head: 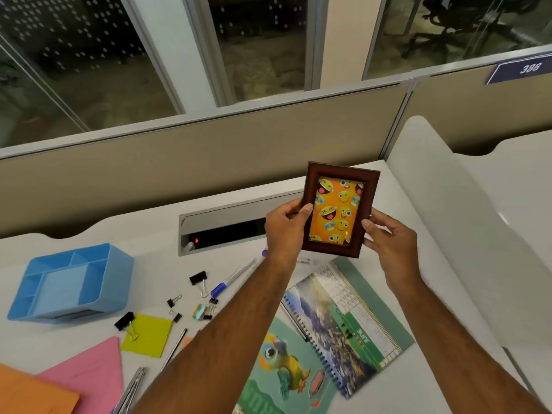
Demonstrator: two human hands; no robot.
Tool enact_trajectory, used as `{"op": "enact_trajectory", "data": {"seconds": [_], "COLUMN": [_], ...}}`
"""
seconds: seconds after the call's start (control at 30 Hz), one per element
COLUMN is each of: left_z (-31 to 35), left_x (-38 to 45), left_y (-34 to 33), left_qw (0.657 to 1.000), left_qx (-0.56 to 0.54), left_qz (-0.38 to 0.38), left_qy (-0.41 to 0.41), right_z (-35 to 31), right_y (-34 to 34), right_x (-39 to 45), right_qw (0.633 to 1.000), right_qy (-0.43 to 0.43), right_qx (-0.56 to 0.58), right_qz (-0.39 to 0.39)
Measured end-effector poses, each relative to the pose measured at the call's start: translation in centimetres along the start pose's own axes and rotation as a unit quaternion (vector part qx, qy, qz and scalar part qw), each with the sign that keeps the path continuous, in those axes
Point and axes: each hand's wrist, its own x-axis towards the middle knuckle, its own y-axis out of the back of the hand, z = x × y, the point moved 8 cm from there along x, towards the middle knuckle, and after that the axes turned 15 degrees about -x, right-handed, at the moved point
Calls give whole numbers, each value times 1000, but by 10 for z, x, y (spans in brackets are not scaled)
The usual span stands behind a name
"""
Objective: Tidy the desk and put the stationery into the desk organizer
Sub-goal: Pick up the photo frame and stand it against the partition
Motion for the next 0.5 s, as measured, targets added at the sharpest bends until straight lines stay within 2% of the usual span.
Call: {"op": "enact_trajectory", "data": {"seconds": [0.23, 0.5], "left_z": [11, 14], "left_x": [70, 141], "left_y": [-62, -124], "left_qw": [993, 981], "left_qx": [81, 132], "left_qz": [-31, -69], "left_qy": [-76, -121], "right_z": [-19, -45], "right_y": [14, 15], "right_x": [79, 148], "right_qw": [996, 977], "right_qy": [38, 93], "right_qx": [-39, -152], "right_qz": [68, 115]}}
